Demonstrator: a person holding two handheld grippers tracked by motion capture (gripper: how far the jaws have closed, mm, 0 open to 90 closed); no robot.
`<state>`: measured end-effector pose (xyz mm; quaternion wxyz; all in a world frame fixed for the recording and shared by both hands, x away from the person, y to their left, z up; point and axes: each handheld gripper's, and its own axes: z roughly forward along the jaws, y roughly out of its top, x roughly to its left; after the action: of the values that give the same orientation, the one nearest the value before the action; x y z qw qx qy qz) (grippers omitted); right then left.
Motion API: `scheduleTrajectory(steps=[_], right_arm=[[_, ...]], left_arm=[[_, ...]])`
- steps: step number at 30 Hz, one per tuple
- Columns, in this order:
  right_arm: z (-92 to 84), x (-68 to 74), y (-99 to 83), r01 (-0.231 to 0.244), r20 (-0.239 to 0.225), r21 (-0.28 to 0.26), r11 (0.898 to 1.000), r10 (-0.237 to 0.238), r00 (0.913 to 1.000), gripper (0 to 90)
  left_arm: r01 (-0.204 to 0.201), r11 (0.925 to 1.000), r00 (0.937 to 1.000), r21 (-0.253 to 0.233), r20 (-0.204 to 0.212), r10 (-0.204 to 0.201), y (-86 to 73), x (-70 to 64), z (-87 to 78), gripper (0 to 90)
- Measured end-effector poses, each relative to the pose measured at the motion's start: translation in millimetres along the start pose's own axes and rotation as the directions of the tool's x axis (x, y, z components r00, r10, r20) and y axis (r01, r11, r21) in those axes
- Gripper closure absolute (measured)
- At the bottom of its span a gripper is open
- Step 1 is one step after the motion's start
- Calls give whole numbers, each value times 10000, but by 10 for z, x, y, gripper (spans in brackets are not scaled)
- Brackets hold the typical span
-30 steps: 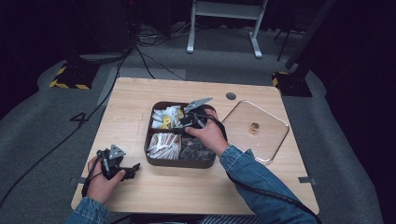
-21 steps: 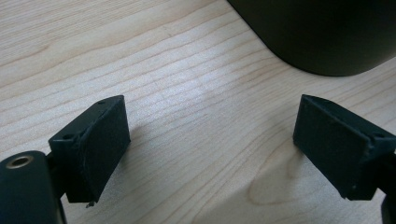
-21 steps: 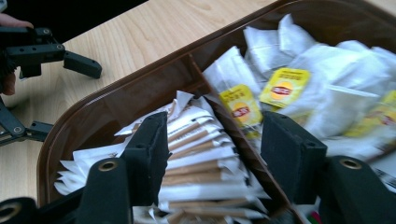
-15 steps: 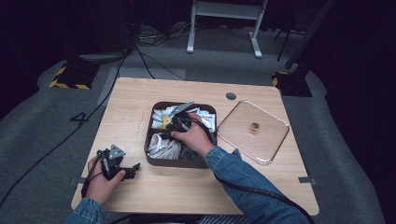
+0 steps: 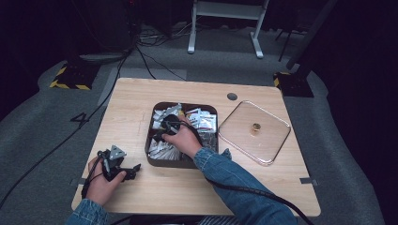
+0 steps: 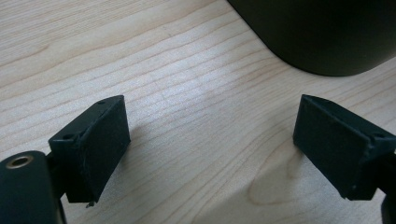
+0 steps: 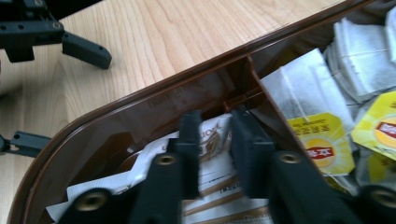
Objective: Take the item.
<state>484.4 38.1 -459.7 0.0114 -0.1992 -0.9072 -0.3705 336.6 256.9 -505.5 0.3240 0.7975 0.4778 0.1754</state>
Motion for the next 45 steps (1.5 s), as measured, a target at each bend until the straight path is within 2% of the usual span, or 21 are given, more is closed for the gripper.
scheduleTrajectory(steps=[2, 4, 15, 22, 34, 41, 45], right_arm=[[-4, 13, 6, 128, 102, 38, 9999, -128, 9999, 867], [-24, 22, 9, 187, 113, -53, 9998, -187, 9998, 886], [-230, 50, 30, 171, 59, -586, 9981, -168, 9998, 894], [-411, 94, 47, 374, 4, -829, 9959, -375, 9993, 895], [-849, 167, 56, 664, 123, -1435, 9874, -653, 9978, 894], [-1142, 157, -6, 557, 188, -1786, 9823, -532, 9984, 894], [-1324, 141, -51, 693, 471, -1872, 9799, -615, 9970, 894]], left_arm=[[0, 10000, 10000, 1, 1, 0, 0, 0, 0, 111], [1, 10000, 10000, 0, -1, -1, 0, 0, 0, 111], [2, 10000, 10000, -4, 0, -2, 0, 0, 0, 111], [-64, 10000, 10000, 10, 0, 64, -5, 2, -6, 111], [-67, 10000, 10000, 11, 11, 67, -6, 2, -7, 111], [-65, 10000, 10000, 10, 6, 65, -6, 2, -7, 111], [-69, 10000, 10000, 10, 7, 69, -6, 2, -7, 111]])
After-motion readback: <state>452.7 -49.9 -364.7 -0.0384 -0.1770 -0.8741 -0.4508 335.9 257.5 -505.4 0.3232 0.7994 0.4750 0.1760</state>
